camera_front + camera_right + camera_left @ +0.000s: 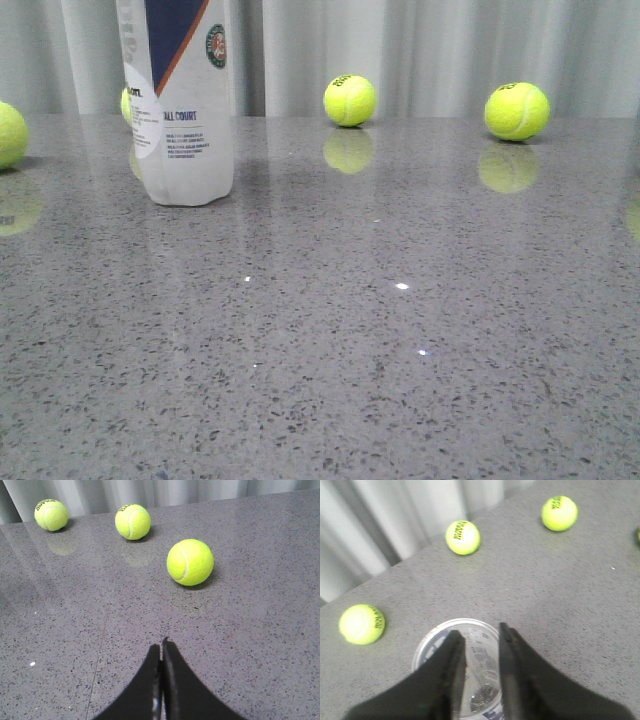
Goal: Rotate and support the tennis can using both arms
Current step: 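Release the can and raise the left gripper away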
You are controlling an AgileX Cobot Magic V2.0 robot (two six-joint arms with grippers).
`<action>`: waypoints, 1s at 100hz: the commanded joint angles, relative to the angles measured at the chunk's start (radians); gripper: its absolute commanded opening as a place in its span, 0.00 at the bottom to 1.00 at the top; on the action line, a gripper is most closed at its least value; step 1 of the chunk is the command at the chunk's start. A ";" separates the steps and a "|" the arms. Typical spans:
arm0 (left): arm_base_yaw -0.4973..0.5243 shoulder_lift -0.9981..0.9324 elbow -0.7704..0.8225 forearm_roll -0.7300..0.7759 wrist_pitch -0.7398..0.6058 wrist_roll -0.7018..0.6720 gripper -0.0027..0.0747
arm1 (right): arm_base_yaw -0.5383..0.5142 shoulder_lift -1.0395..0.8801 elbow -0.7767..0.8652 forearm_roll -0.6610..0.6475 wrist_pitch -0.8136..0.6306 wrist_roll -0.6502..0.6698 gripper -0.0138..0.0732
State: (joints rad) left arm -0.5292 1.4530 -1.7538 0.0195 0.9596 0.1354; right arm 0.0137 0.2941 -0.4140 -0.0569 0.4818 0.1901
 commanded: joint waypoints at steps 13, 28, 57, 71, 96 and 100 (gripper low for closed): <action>0.034 -0.193 0.241 0.023 -0.272 -0.075 0.01 | -0.006 0.008 -0.027 -0.002 -0.079 -0.001 0.08; 0.113 -0.298 0.407 -0.048 -0.353 -0.075 0.01 | -0.006 0.008 -0.027 -0.002 -0.079 -0.001 0.08; 0.331 -0.496 0.682 -0.152 -0.421 -0.063 0.01 | -0.006 0.008 -0.027 -0.002 -0.079 -0.001 0.08; 0.403 -0.600 0.818 -0.128 -0.482 -0.063 0.01 | -0.006 0.008 -0.027 -0.002 -0.079 -0.001 0.08; 0.486 -0.801 1.061 -0.091 -0.620 -0.063 0.01 | -0.006 0.008 -0.027 -0.002 -0.079 -0.001 0.08; 0.492 -0.832 1.091 -0.091 -0.636 -0.063 0.01 | -0.006 0.008 -0.027 -0.002 -0.079 -0.001 0.08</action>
State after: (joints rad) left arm -0.0534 0.6773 -0.6926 -0.0702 0.4454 0.0725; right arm 0.0137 0.2941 -0.4140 -0.0569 0.4818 0.1901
